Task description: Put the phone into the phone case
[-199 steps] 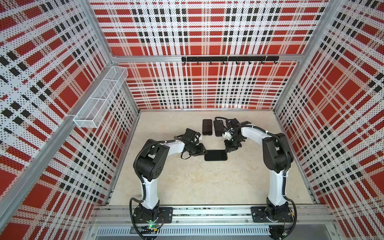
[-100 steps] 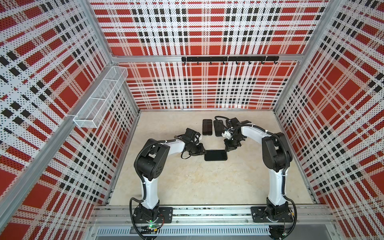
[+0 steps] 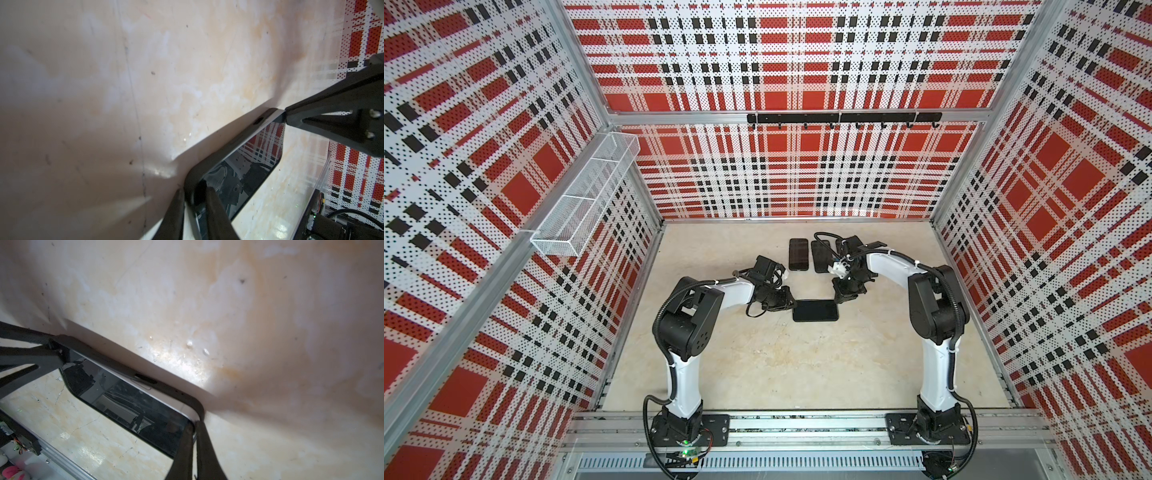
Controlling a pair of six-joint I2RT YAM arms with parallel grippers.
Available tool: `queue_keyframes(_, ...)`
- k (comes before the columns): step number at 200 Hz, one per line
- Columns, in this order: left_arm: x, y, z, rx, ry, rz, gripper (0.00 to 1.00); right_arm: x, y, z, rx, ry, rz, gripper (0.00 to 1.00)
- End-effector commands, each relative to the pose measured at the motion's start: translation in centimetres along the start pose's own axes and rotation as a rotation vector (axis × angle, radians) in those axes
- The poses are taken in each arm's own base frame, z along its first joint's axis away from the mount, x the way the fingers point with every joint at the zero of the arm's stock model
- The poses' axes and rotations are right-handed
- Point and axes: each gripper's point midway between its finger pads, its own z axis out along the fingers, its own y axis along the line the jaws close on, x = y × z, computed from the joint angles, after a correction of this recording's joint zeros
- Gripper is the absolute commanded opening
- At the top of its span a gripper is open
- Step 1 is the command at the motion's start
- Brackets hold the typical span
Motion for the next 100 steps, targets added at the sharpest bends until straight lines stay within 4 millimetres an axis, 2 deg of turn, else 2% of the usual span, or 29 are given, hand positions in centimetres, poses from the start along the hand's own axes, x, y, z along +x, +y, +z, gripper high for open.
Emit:
queue_keyframes(1,0.1,0.8,0.7,-0.03,0.01,0.009,0.22,4.5,-0.5,7.9,0.038,0.18,0.003,0.08)
queue_keyframes(48,0.2,0.7,0.8,-0.031,0.012,0.012,0.22,6.0,-0.6,10.1,0.053,0.218,0.022,0.07)
queue_keyframes(100,0.4,0.7,1.0,-0.032,0.018,0.013,0.22,7.2,-1.1,11.6,0.072,0.249,0.035,0.06)
